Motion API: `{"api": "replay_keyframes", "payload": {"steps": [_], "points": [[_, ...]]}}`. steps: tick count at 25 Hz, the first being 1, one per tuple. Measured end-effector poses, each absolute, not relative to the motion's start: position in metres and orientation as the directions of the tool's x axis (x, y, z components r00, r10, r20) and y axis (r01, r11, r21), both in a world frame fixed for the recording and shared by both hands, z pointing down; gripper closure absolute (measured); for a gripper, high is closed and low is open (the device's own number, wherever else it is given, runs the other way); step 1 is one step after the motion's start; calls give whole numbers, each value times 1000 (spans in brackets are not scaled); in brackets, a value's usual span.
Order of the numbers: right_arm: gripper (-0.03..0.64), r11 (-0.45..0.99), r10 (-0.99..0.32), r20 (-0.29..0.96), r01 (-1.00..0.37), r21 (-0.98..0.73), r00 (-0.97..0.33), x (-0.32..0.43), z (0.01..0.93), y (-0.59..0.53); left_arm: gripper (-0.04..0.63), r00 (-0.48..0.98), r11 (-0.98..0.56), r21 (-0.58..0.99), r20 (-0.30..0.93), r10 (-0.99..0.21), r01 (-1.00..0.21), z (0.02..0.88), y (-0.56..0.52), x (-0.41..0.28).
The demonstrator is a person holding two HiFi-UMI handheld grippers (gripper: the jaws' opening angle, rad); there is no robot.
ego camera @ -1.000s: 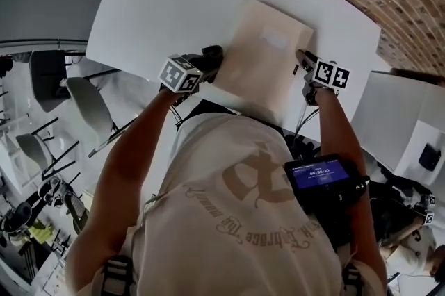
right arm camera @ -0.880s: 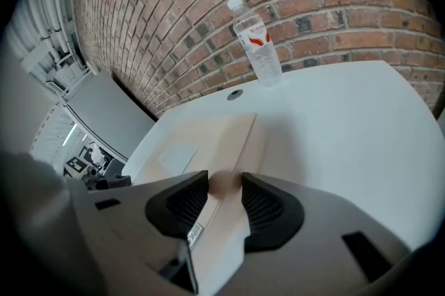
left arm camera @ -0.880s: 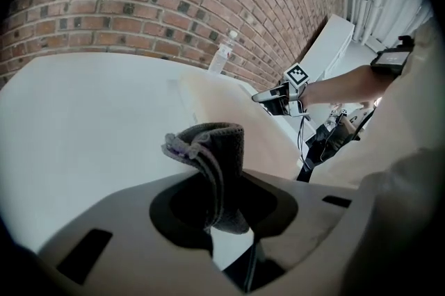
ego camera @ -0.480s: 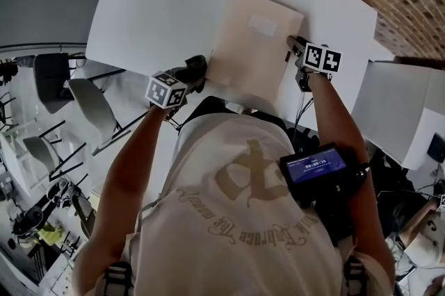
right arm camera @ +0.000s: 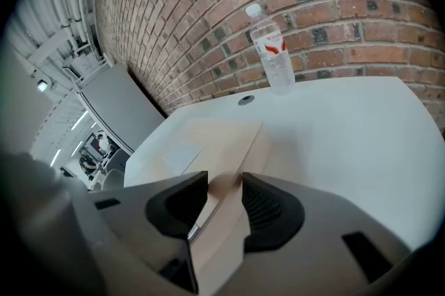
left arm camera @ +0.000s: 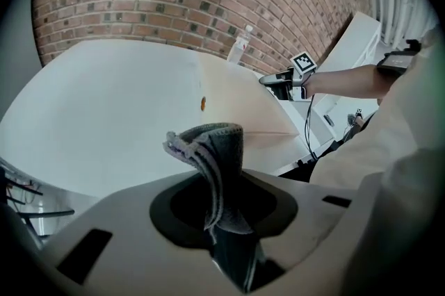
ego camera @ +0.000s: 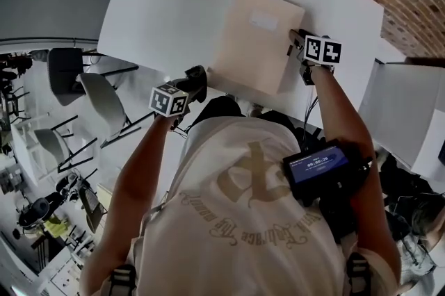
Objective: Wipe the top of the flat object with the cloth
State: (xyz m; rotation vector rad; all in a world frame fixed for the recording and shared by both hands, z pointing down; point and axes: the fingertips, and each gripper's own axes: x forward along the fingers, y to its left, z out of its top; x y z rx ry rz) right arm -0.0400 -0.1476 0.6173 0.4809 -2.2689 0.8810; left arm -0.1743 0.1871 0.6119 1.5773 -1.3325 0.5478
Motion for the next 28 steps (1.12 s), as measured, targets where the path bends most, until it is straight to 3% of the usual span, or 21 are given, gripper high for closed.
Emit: {"api": "replay_keyframes", "payload": {"steps": [6,15,21,28], "points": [[433,723,-70,658,-493,-484,-750,-35,606,-123,491,306,138,399,846,-437,-906,621,190,-166],[411,605,4,648,-514,-608,-762,-12,615,-60,491,357,167,423,878,-319,-890,638,188,-152],[410,592,-17,678,-553,-586,-735,-21,622,-46,491,417,251,504,847,-329,-826,640,190,-153],[409,599,-20,671,-546,-585,-741,-17,625,-46,491,504,152,561,811,-299,-814,634,167,-115]]}}
